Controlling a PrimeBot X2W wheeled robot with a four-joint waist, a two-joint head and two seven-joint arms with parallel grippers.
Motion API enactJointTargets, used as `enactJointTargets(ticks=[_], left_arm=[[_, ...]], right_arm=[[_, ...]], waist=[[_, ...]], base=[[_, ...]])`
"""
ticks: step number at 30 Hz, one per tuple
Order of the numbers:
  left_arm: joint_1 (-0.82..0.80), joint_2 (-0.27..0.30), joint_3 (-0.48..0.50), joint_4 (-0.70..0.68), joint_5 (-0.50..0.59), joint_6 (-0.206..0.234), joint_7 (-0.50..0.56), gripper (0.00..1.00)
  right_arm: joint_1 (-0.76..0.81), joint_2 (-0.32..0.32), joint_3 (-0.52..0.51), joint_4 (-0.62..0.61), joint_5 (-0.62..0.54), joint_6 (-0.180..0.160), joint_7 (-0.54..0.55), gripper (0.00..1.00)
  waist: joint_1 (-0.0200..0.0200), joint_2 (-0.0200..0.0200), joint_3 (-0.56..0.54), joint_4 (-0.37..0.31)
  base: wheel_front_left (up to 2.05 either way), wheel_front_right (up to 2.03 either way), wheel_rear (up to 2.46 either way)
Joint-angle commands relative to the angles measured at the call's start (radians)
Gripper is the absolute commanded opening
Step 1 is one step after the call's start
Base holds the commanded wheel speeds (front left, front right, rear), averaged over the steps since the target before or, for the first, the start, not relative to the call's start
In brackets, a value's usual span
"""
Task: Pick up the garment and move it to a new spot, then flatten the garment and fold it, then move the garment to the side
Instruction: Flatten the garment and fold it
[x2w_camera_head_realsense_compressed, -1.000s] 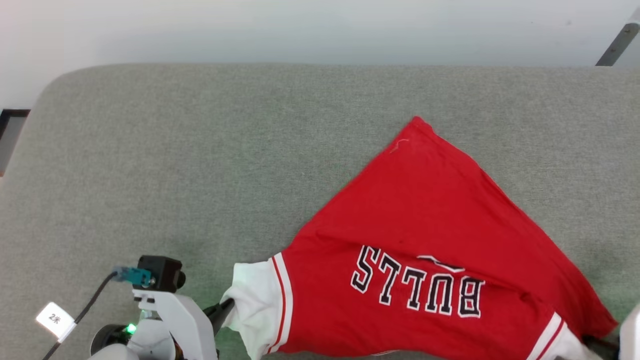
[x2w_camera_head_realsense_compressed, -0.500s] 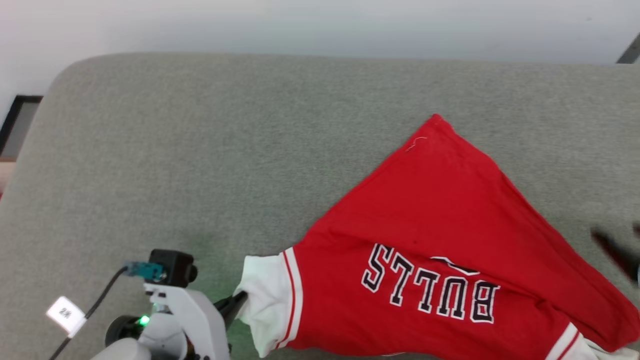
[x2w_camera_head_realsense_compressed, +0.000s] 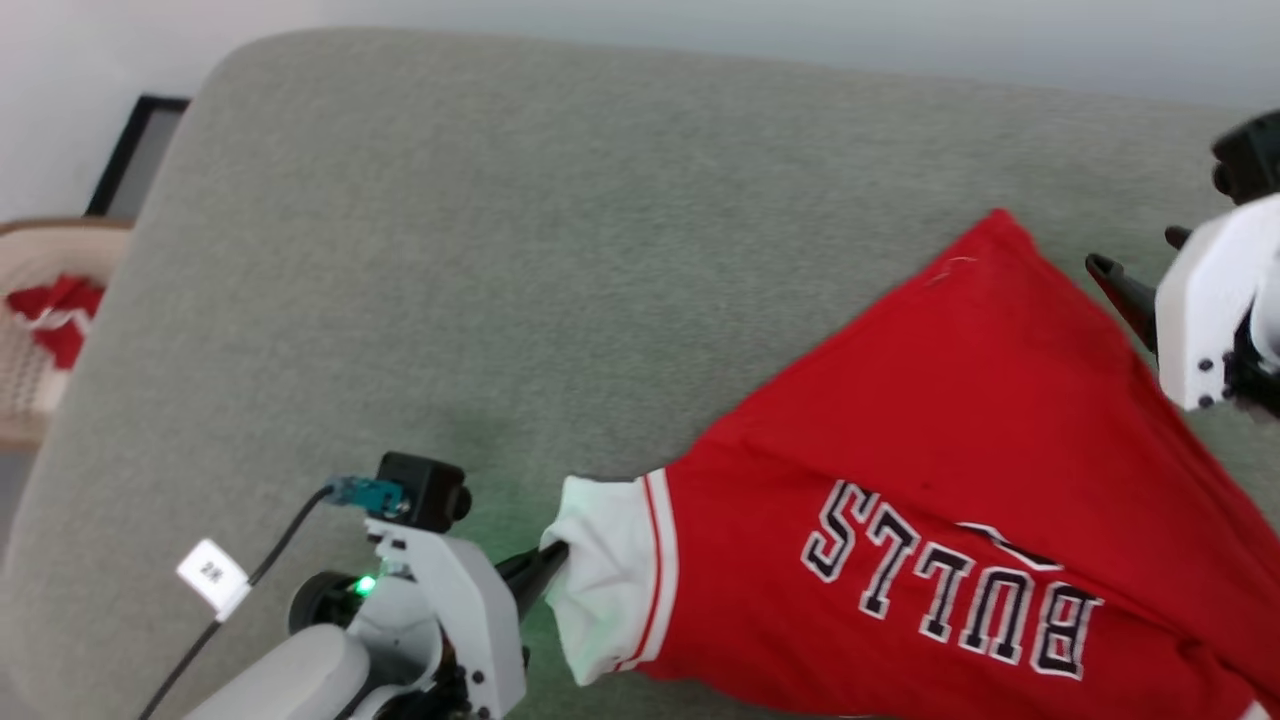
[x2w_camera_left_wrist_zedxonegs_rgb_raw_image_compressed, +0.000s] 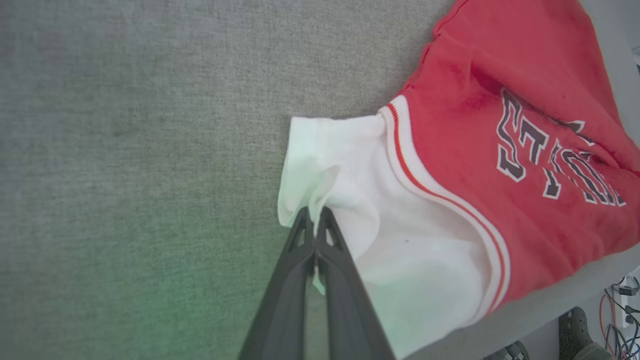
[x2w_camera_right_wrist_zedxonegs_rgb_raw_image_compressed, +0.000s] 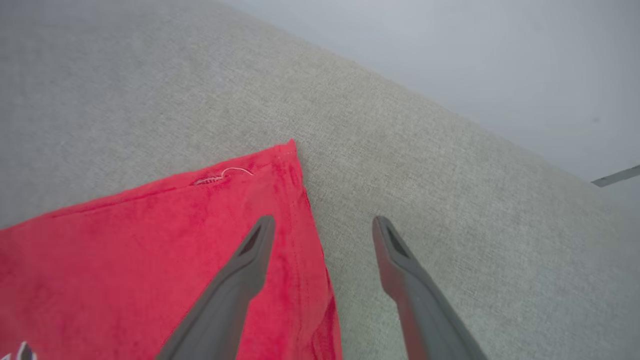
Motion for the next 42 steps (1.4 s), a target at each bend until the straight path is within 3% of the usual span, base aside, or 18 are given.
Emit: enactJointTargets(ticks=[1, 9, 16, 19, 20, 21, 23, 30, 35, 42], left_arm=[[-0.015, -0.011, -0.004, 0.009, 0.008, -0.01, 0.0, 0.0], [-0.059, -0.064, -0.021, 0.069, 0.016, -0.055, -0.008, 0.0], [-0.085, -0.093, -0.03, 0.118, 0.017, -0.085, -0.013, 0.0], [-0.09, -0.101, -0.03, 0.133, 0.012, -0.094, -0.015, 0.0], [-0.091, -0.102, -0.031, 0.139, 0.011, -0.095, -0.015, 0.0], [-0.091, -0.101, -0.031, 0.145, 0.009, -0.096, -0.015, 0.0], [-0.091, -0.099, -0.029, 0.154, 0.01, -0.099, -0.015, 0.0], [-0.114, -0.075, -0.023, 0.167, -0.001, -0.106, 0.015, 0.0], [-0.171, 0.0, 0.004, 0.116, -0.008, -0.086, 0.088, 0.0], [-0.336, 0.133, 0.051, 0.043, 0.021, -0.049, 0.236, 0.0]], right_arm=[[-0.035, -0.014, 0.035, 0.035, 0.007, -0.001, -0.016, 1.0], [-0.221, -0.055, 0.245, 0.324, 0.058, -0.001, -0.095, 1.0], [-0.295, -0.052, 0.375, 0.486, 0.13, -0.001, -0.072, 1.0], [-0.291, -0.048, 0.427, 0.551, 0.172, -0.001, -0.011, 1.0], [-0.283, -0.047, 0.448, 0.568, 0.186, -0.001, 0.024, 0.04], [-0.276, -0.048, 0.466, 0.584, 0.208, 0.0, 0.071, 0.0], [-0.283, -0.06, 0.488, 0.607, 0.231, 0.0, 0.131, 0.0], [-0.352, -0.053, 0.503, 0.603, 0.287, -0.001, 0.14, 0.0], [-0.413, -0.052, 0.522, 0.522, 0.341, -0.001, 0.104, 0.0], [-0.472, -0.108, 0.557, 0.399, 0.381, -0.001, 0.008, 0.0]], waist=[[0.0, 0.0, 0.038, 0.048], [0.0, 0.0, 0.079, 0.116], [0.0, 0.0, 0.106, 0.15], [0.0, 0.0, 0.109, 0.154], [0.0, 0.0, 0.109, 0.154], [0.0, 0.0, 0.107, 0.154], [0.0, 0.0, 0.105, 0.15], [0.0, 0.0, 0.081, 0.111], [0.0, 0.0, 0.043, 0.054], [0.0, 0.0, -0.029, -0.033]], base=[[0.0, 0.0, 0.0], [0.0, 0.0, 0.0], [0.0, 0.0, 0.0], [0.0, 0.0, 0.0], [0.0, 0.0, 0.0], [0.0, 0.0, 0.0], [0.0, 0.0, 0.0], [0.0, 0.0, 0.0], [0.0, 0.0, 0.0], [0.0, 0.0, 0.0]])
